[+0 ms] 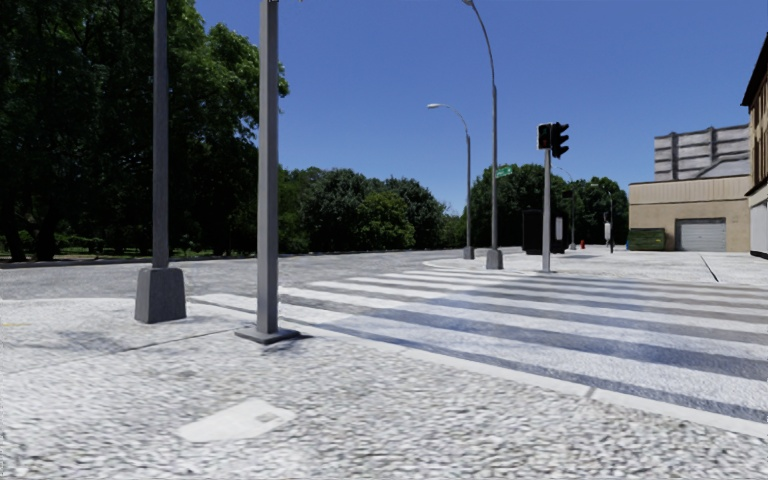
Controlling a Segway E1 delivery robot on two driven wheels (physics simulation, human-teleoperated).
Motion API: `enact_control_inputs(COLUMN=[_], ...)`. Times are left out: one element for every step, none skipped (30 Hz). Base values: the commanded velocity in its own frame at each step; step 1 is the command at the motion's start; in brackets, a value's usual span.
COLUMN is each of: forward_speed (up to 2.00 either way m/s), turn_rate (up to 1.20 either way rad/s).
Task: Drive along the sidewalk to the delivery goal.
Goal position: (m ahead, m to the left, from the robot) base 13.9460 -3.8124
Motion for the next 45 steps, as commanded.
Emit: enact_control_inputs(forward_speed=[2.0, 2.0, 2.0, 2.0, 2.0, 2.0, 2.0, 2.0, 2.0, 2.0, 2.0, 2.0, 2.0, 2.0, 2.0, 2.0, 2.0, 2.0, 2.0, 2.0, 2.0, 2.0, 2.0, 2.0, 2.0, 2.0, 2.0, 2.0, 2.0, 2.0, 2.0, 2.0, 2.0, 2.0, 2.0, 1.93, 1.82, 1.64, 1.64, 1.46, 1.4, 1.38, 1.38, 1.38, 1.38], turn_rate=[-0.12, -0.12, -0.18, -0.25, -0.29, -0.29, -0.3, -0.3, -0.3, -0.3, -0.3, -0.3, -0.3, -0.3, -0.3, -0.3, -0.3, -0.3, -0.3, -0.3, -0.3, -0.24, -0.04, 0.0, 0.0, 0.0, 0.0, 0.0, 0.0, 0.0, 0.0, 0.0, 0.0, 0.0, 0.0, 0.0, 0.0, 0.0, 0.0, 0.0, 0.0, 0.0, 0.0, 0.0, 0.0])
